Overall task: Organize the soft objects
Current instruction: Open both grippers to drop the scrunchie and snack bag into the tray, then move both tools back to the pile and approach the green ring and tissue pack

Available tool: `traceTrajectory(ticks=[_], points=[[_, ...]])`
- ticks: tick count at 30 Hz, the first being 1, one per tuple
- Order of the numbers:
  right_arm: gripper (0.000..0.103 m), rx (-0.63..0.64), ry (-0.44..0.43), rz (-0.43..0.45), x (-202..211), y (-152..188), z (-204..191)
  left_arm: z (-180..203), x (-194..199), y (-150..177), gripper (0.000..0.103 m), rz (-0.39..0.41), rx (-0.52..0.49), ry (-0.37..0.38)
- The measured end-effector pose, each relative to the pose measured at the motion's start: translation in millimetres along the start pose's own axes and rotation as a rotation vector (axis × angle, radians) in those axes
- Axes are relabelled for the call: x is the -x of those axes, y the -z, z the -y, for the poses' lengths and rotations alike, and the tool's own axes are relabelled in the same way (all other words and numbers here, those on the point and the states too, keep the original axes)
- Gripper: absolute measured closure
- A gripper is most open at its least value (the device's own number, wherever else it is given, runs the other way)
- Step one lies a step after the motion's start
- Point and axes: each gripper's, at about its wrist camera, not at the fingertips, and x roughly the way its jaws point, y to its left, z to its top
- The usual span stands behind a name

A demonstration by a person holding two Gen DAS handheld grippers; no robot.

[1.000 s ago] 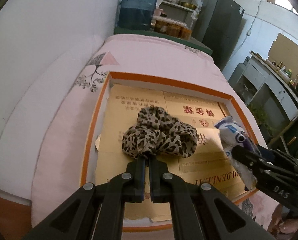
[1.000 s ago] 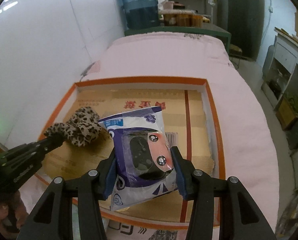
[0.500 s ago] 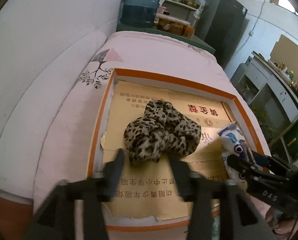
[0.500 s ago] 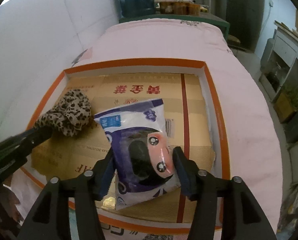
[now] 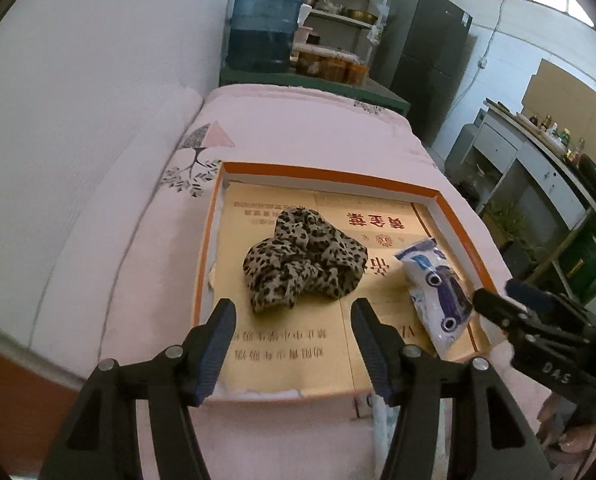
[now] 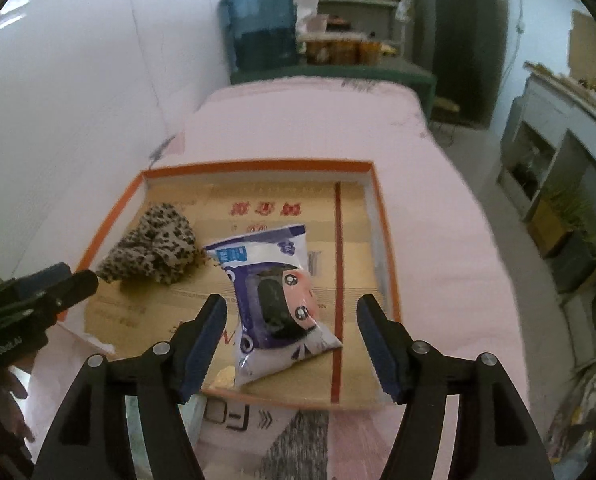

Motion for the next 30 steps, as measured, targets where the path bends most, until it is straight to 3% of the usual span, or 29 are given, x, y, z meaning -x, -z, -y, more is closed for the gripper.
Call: traceTrajectory(ticks=[13, 30], points=[[0.034, -0.011, -0.031, 0.206, 125.4, 55.3, -22.6, 19.7, 72.6, 33.2, 0.044, 0.139, -0.048, -0.053], [0.034, 0.013, -0.061, 0.242, 198.3, 107.3, -38.8, 30.7, 148.9, 76.7, 0.044, 0.2, -0.059, -0.045]])
